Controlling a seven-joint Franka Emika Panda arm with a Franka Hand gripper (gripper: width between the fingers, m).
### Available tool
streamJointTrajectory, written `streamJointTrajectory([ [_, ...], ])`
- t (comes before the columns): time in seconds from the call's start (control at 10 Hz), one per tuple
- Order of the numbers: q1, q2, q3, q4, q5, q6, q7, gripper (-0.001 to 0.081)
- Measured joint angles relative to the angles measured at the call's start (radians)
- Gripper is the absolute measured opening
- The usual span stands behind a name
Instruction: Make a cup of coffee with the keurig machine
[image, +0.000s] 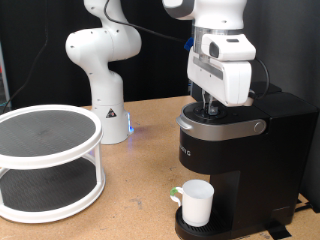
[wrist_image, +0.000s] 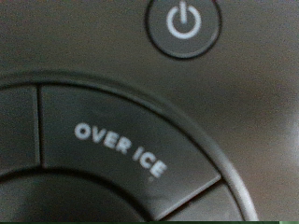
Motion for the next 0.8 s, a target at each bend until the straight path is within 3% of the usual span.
streamJointTrajectory([
  [0.5,0.002,0.029,0.003,0.048,-0.035,-0.082,0.014,0.0004],
  [0.8,0.003,0.031,0.004,0.05,-0.045,-0.087,0.017,0.0004],
])
